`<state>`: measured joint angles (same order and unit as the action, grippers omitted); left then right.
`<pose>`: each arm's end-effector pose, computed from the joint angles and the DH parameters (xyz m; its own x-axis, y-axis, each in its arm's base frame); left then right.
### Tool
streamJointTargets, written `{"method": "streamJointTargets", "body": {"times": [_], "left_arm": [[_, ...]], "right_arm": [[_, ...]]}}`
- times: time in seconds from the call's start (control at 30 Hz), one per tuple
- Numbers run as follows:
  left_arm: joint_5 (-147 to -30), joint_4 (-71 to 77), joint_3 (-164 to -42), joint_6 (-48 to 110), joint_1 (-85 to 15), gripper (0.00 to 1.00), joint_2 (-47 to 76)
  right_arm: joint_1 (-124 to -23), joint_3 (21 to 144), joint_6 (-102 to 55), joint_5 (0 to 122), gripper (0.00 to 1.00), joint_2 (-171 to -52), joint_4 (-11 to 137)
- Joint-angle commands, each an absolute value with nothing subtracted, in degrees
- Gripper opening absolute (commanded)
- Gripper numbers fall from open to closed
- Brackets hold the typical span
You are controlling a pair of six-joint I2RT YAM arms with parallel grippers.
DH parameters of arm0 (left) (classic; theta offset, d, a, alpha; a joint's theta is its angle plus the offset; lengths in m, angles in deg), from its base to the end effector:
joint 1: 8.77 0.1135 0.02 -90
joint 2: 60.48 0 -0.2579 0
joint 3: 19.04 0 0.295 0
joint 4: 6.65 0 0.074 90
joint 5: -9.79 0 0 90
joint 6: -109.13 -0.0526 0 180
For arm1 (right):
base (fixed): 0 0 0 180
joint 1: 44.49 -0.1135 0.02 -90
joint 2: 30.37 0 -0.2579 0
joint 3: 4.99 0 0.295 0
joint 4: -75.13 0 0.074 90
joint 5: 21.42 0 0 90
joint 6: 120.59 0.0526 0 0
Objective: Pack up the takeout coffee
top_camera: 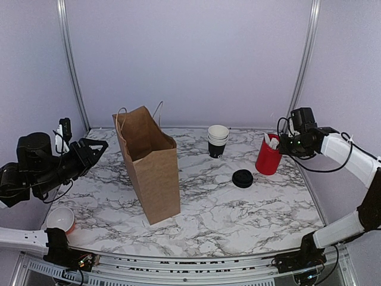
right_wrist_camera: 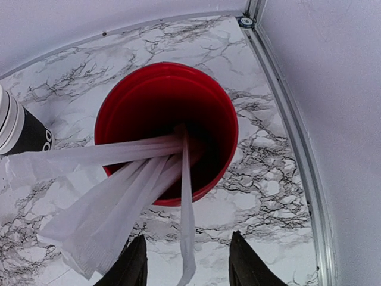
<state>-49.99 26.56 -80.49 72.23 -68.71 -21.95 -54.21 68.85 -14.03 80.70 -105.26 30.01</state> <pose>0.1268 -0.1663 0.3677 -0.4534 -0.5961 -0.6627 0.2285 0.6409 -0.7328 0.3316 0.0456 0.2666 -0.6877 0.1649 -0.7070 0.1818 0.9819 0.0522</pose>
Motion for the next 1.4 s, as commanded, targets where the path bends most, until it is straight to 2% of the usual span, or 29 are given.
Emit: {"method": "streamJointTargets", "body": {"times": [0.0,0.17,0.63,0.93,1.37], "left_arm": [[-48.1,28.5,-79.7,71.4,-68.6,0.52,-23.0],[-47.3,28.9,-79.5,71.3,-68.5,0.52,-23.2],[-47.4,28.8,-79.8,71.6,-68.5,0.52,-22.2],[-47.5,28.8,-80.6,71.6,-68.5,0.52,-21.0],[-46.8,28.7,-80.9,71.0,-68.5,0.53,-21.1]], "right_arm": [[-53.9,72.3,-15.0,82.2,0.44,-107.2,34.0],[-53.9,73.1,-15.4,83.7,0.36,-109.0,34.9],[-54.0,71.1,-17.0,86.6,0.24,-108.8,36.9],[-54.1,71.7,-17.6,87.6,0.0,-109.2,36.7],[-56.9,82.2,-18.6,92.4,0.0,-109.0,28.2]]}}
